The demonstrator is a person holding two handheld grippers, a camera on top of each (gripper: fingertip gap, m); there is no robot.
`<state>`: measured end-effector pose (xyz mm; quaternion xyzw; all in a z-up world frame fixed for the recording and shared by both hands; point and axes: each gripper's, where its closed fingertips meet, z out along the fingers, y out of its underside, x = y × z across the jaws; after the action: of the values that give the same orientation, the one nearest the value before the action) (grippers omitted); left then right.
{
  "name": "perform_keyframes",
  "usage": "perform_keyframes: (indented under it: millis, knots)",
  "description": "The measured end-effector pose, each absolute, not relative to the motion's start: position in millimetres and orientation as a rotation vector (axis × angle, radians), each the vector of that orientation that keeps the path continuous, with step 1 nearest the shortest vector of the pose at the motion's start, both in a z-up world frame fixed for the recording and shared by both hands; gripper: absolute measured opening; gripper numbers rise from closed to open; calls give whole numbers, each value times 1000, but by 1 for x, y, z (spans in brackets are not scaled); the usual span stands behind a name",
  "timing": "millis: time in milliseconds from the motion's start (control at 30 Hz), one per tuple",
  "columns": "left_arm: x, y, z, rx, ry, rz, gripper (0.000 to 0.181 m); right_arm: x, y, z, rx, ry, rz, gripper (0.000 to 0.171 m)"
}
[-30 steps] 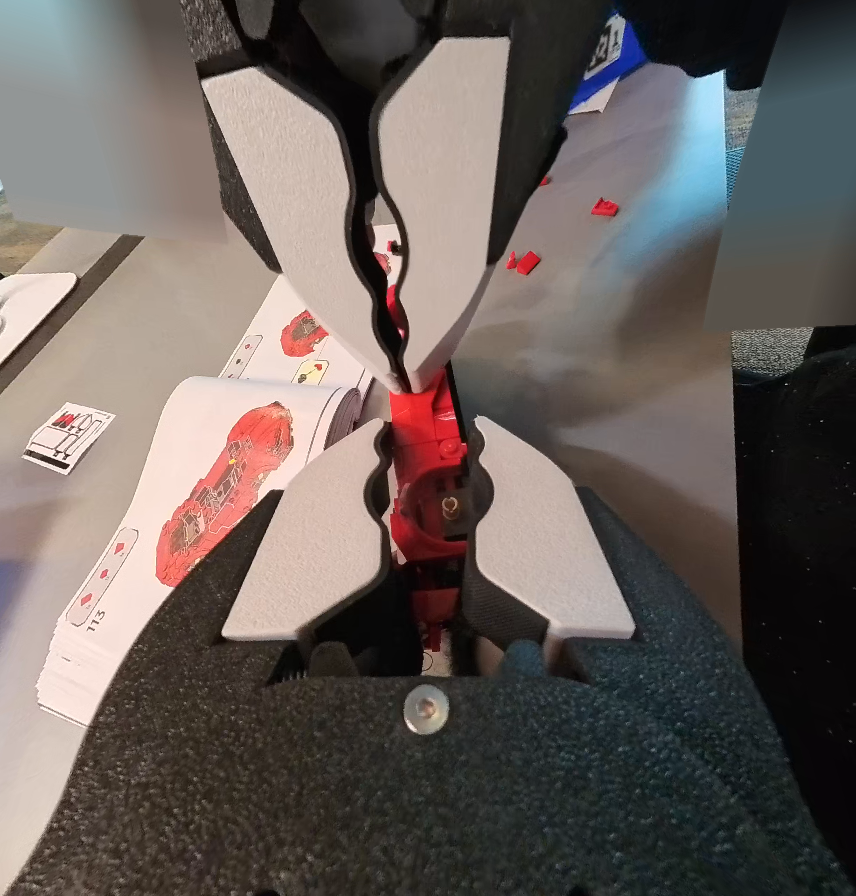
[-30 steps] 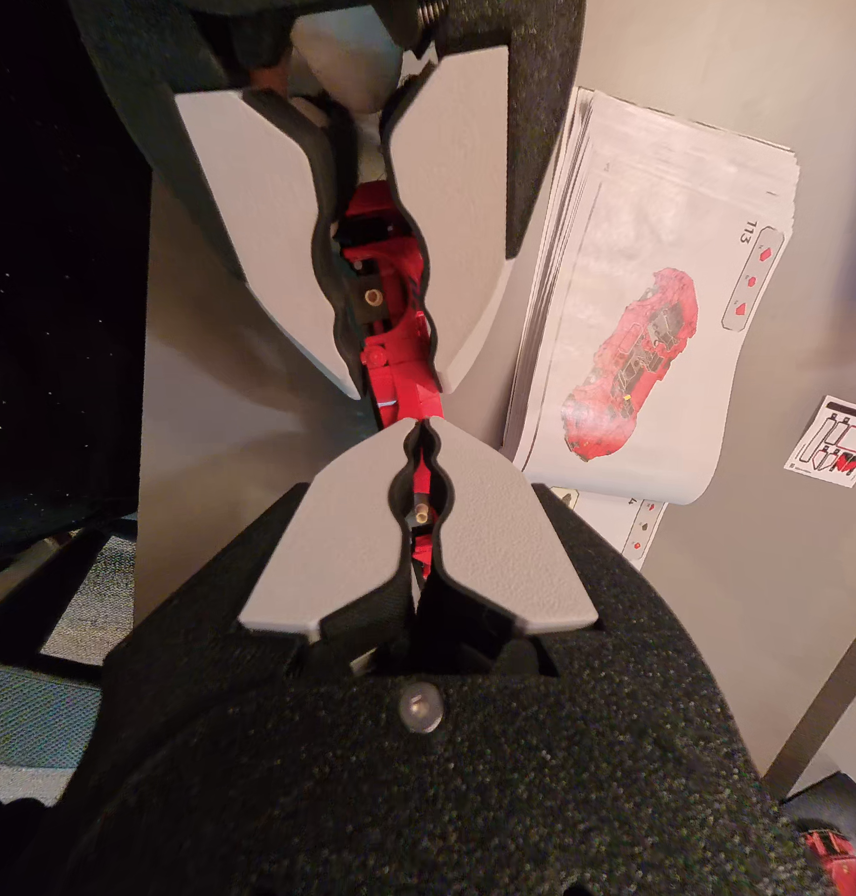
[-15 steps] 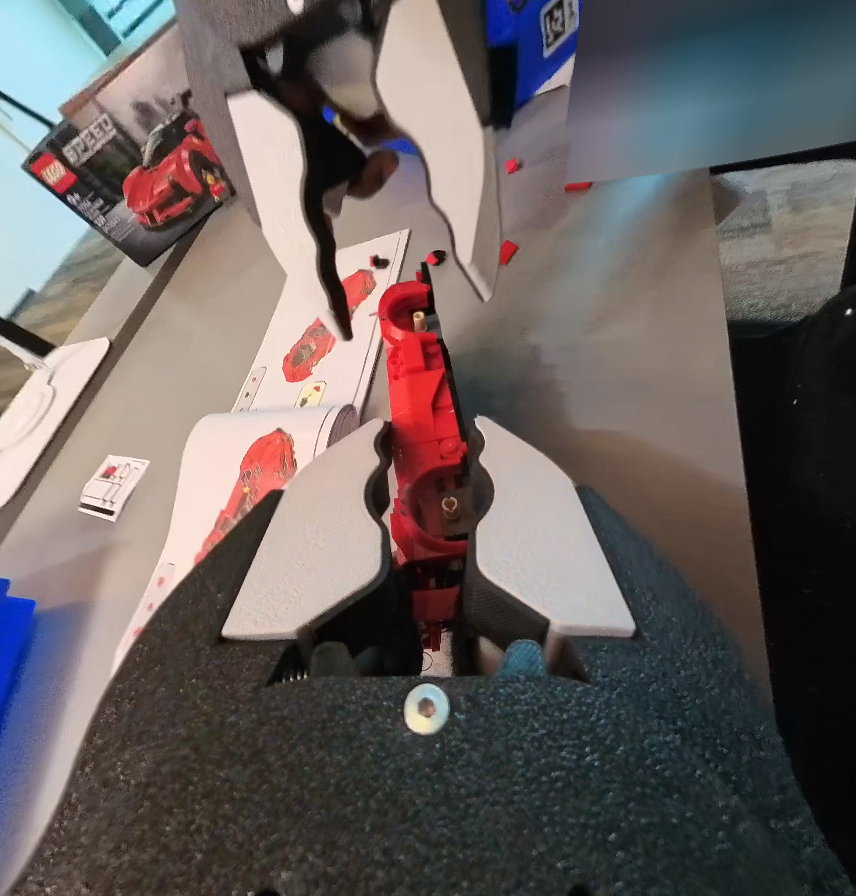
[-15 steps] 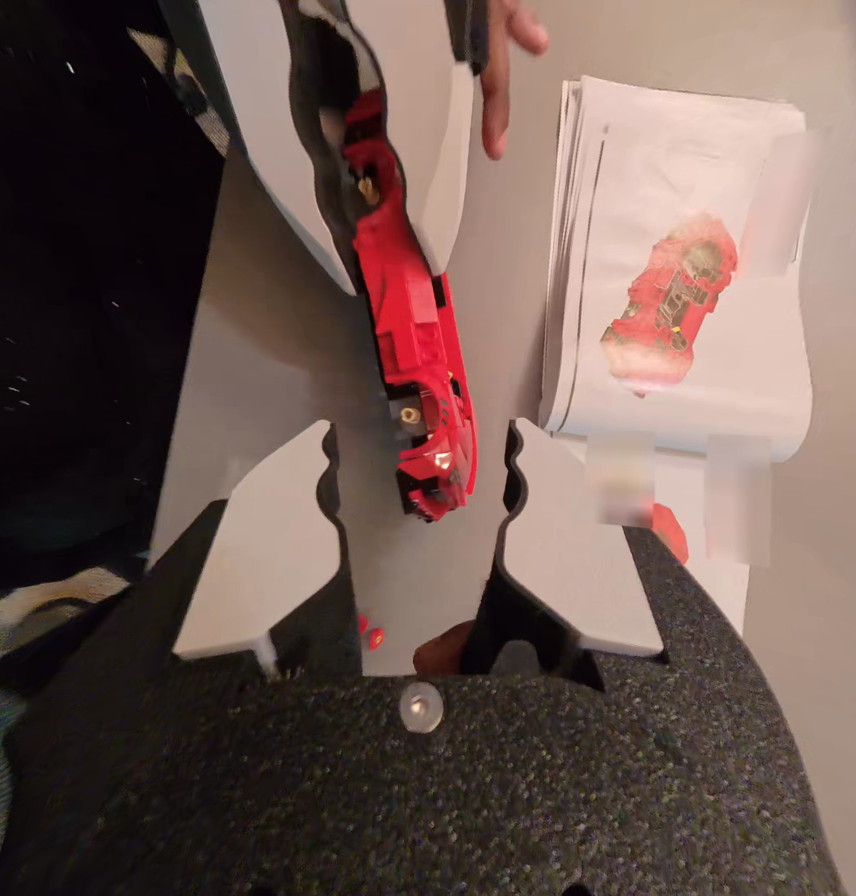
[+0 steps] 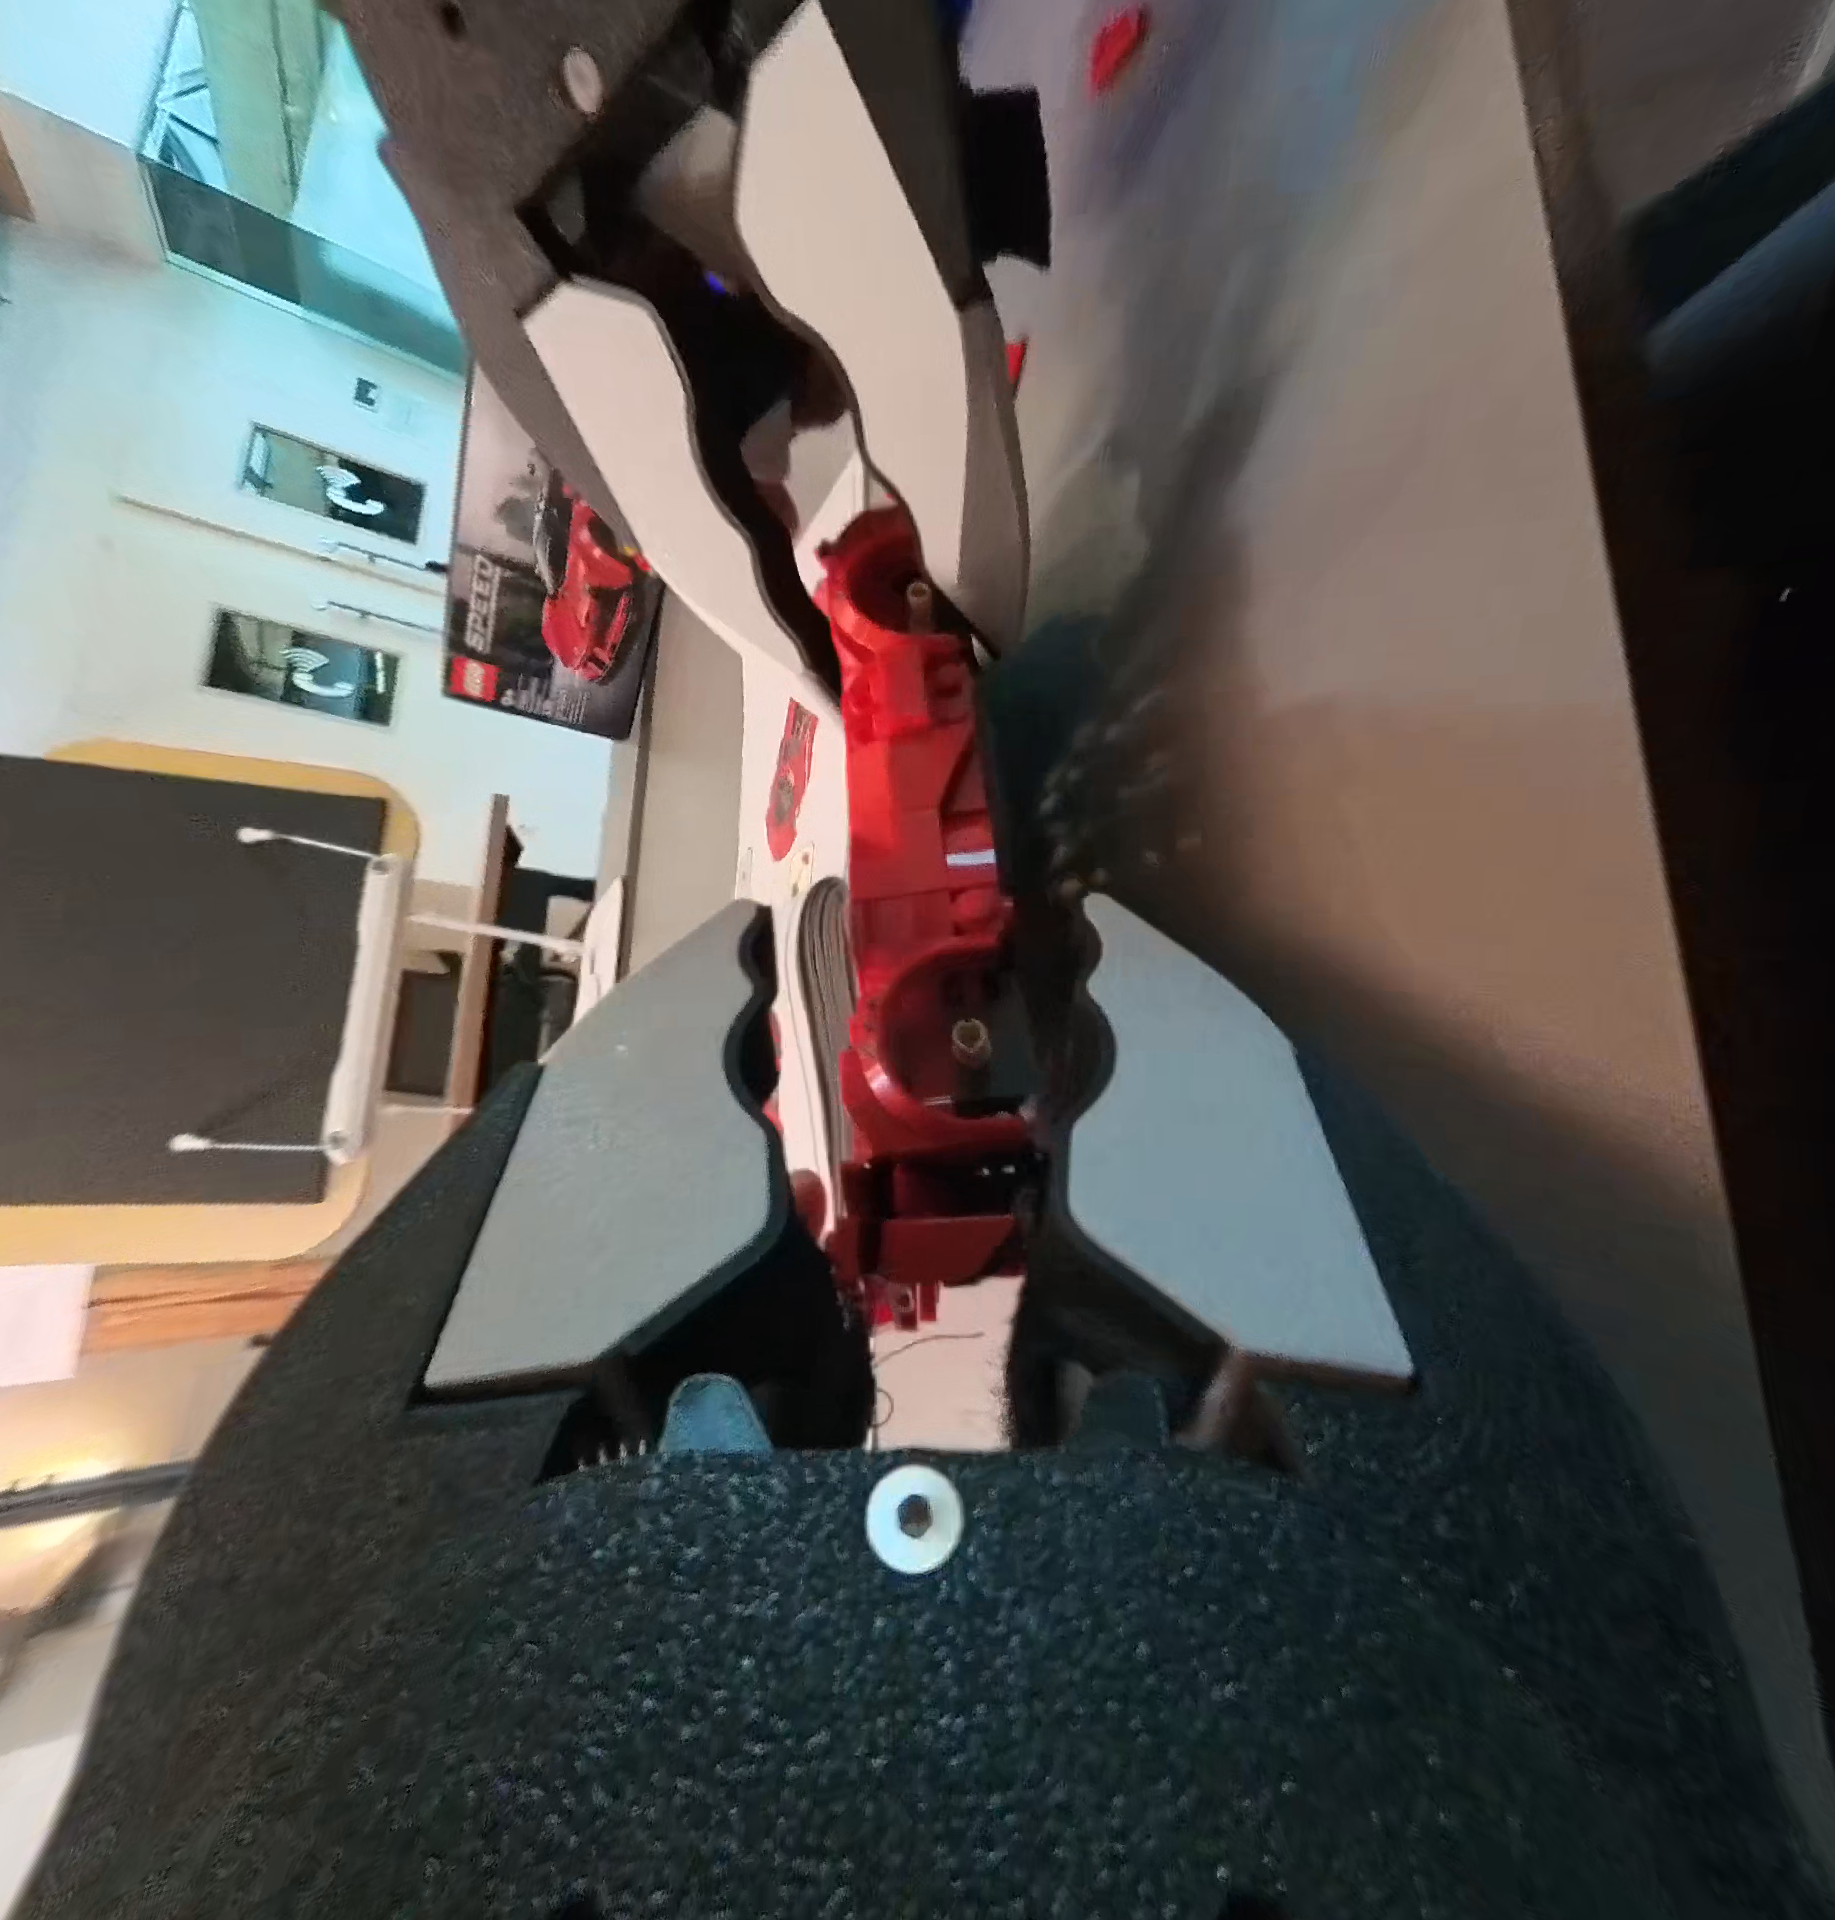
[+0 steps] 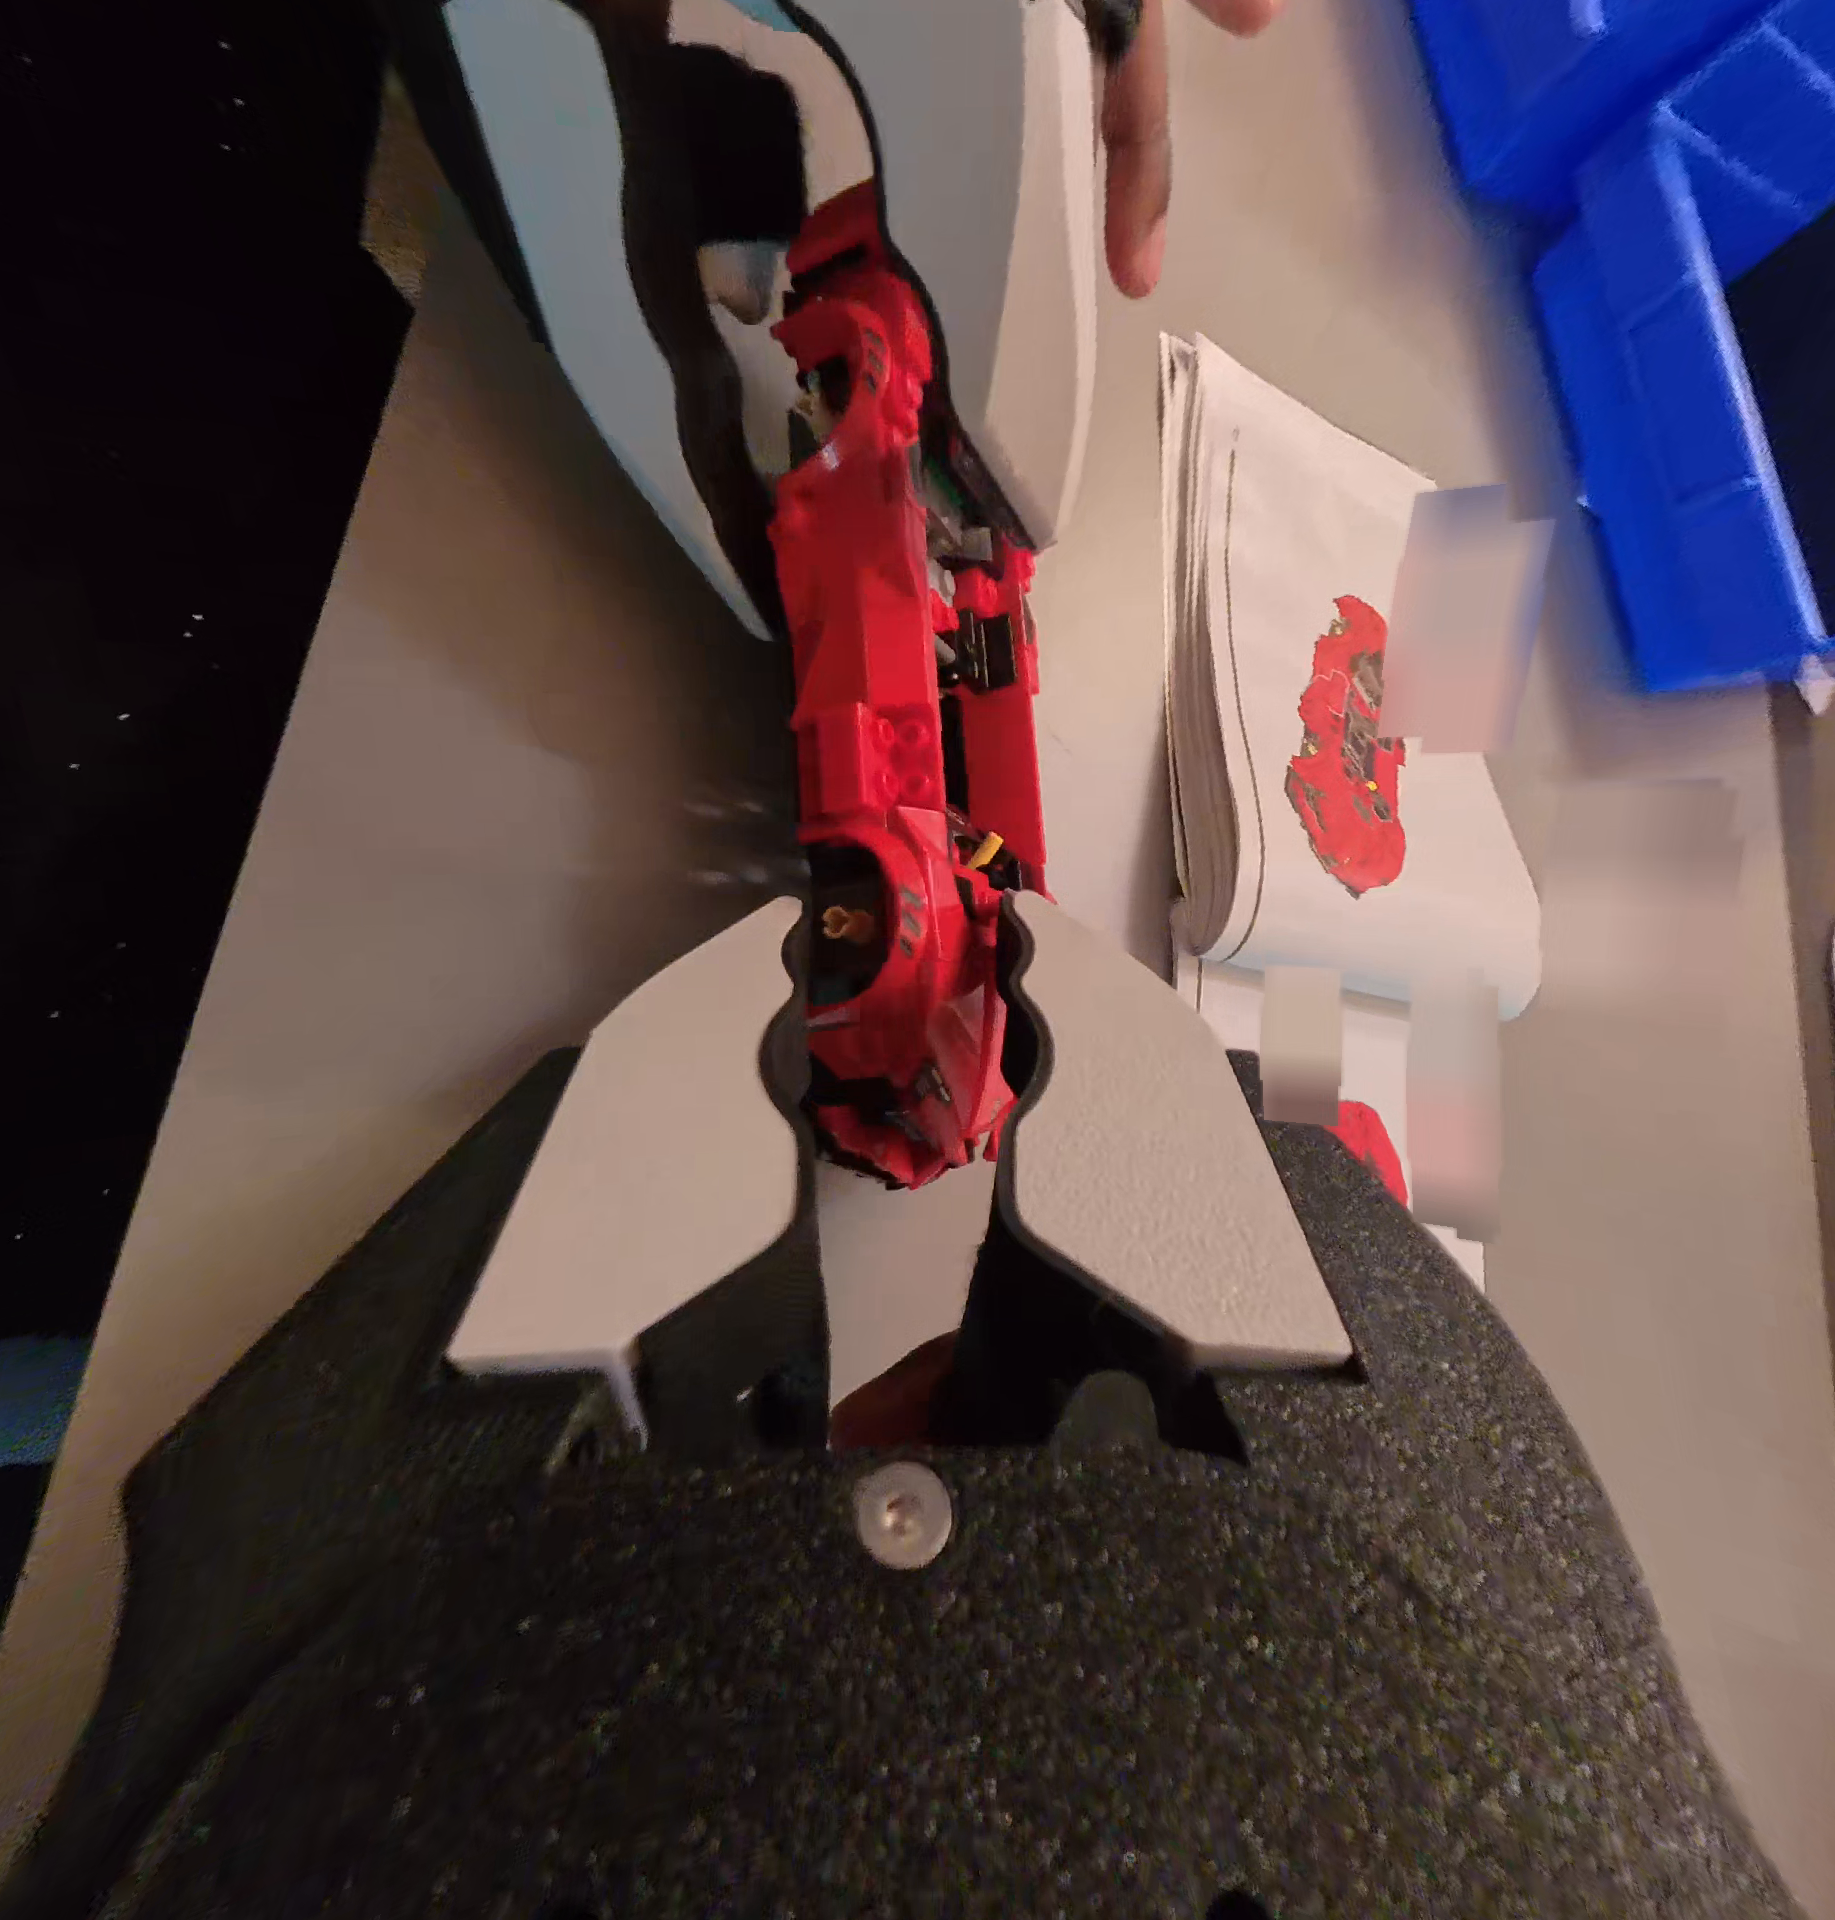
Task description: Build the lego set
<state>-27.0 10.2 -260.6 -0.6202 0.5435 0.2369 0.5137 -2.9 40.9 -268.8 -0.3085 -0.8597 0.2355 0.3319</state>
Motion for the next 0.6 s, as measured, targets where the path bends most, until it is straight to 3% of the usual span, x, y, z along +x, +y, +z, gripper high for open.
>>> perform_keyframes:
  millis: [433,533,600]
  knots:
    - [-48,-17,-250,-1418,1231,875,65,2,41,-284,-957,-2022,233,35]
    - [-53,-26,-242,-1475,1147,833,54,5,39,-284,-1016,-2005,261,36]
    - [-55,-31,-241,-1558,1061,761,43,11,34,-285,-1070,-2057,321,45]
